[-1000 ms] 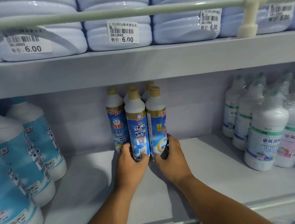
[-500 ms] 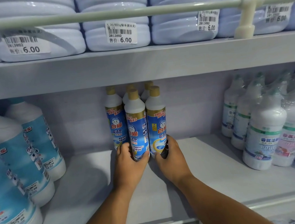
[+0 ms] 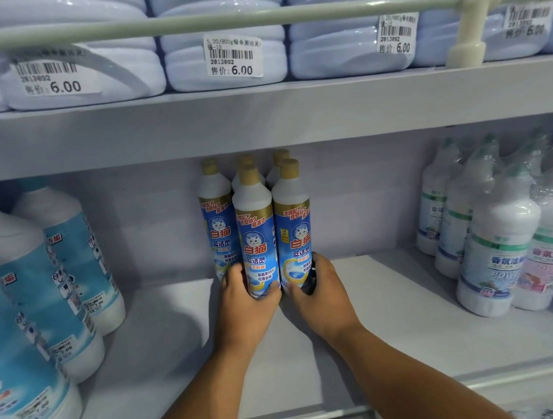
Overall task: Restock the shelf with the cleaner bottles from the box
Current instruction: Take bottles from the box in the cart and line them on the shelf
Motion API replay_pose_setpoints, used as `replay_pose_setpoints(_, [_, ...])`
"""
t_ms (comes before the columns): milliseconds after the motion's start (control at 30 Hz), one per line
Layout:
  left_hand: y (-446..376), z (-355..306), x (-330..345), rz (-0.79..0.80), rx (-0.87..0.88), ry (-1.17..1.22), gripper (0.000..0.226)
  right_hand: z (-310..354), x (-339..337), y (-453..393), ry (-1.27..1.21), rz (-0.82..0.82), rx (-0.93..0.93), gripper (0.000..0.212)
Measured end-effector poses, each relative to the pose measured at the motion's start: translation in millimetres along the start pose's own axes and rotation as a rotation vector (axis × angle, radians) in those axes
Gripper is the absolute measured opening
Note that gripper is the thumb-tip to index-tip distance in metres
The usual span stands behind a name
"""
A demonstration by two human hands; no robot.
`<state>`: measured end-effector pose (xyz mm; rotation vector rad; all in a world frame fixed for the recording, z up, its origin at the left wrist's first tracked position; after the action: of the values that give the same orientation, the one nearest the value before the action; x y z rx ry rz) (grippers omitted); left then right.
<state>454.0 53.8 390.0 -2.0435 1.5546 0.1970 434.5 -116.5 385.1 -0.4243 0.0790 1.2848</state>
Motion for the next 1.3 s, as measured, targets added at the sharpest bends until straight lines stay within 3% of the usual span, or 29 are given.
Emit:
replay_pose_setpoints(900, [5,-16,-14,0.055,-0.009,-0.042,0.043,5,-2,4,0.083,0.025,0.043,0.043])
replay_pose_setpoints(1033, [11,-21,-27,0.151,-0.071,-0.058,0.044,16,-14,15,0.360,0.090,0.161,0.047])
replay_pose_setpoints(1167, [32,-37,-49,0.296,-0.066,-0.378,0.053,42,-33,38,0.588,0.202,0.180,0.059])
replay_pose_setpoints(1300, [69,-65,-66,0.410,0.117,-0.761,0.068,60,-43,70,0.881,0.355,0.073,0.059])
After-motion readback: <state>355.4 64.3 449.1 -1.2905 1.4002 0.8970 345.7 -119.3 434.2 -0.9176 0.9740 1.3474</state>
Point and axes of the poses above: each hand's wrist, its own y-axis away from the middle knuckle, its own x-axis out of the palm, z = x × y, the point moved 6 cm from there along -y, towards the middle knuckle, and after that the axes turned 1 degree about -x, right-handed, at the moved point
